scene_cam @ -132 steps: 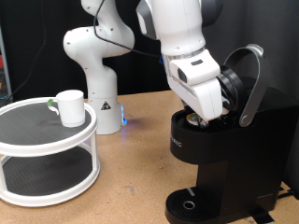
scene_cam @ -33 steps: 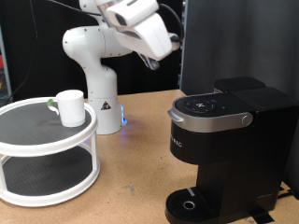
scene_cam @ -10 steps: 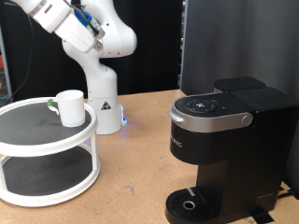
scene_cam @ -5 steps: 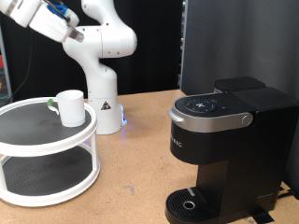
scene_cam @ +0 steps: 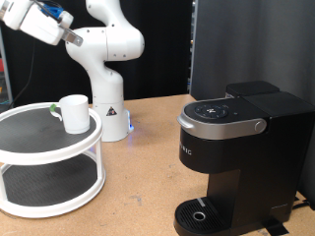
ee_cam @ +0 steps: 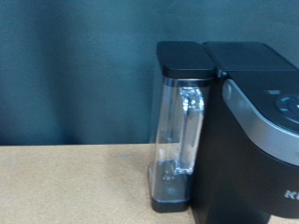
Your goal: Make a cup of coffee with the keurig machine
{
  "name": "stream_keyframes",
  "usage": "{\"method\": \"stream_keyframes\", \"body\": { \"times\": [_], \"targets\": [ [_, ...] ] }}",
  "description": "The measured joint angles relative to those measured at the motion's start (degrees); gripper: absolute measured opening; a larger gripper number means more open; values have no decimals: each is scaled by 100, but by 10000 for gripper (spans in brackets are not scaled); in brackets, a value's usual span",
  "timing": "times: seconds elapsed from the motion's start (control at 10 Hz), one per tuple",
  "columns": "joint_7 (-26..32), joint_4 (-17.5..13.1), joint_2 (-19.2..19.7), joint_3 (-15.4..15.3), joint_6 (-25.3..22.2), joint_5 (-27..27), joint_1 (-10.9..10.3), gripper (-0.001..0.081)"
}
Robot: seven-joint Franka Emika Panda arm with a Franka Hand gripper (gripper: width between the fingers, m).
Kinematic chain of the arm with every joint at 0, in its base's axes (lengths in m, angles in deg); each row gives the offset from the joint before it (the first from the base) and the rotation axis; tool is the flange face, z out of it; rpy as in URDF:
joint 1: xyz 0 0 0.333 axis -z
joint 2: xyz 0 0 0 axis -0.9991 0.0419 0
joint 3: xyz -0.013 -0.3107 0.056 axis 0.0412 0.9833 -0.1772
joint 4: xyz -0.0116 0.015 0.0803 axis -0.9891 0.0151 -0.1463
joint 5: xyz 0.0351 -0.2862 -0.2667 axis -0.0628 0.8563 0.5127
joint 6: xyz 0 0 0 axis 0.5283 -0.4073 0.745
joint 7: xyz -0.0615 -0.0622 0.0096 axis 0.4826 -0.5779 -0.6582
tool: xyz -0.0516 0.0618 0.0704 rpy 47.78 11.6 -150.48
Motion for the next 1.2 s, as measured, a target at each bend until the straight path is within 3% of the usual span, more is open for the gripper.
{"method": "stream_keyframes", "body": {
  "times": [0.2, 0.5, 0.8, 1.2],
  "targets": [
    [158, 18, 3, 277, -115, 5, 46, 7],
    [498, -120, 18, 735, -683, 425, 51, 7],
    [747, -256, 21, 953, -1054, 937, 51, 7],
    [893, -388, 40, 1146, -1354, 1127, 40, 7]
  ]
}}
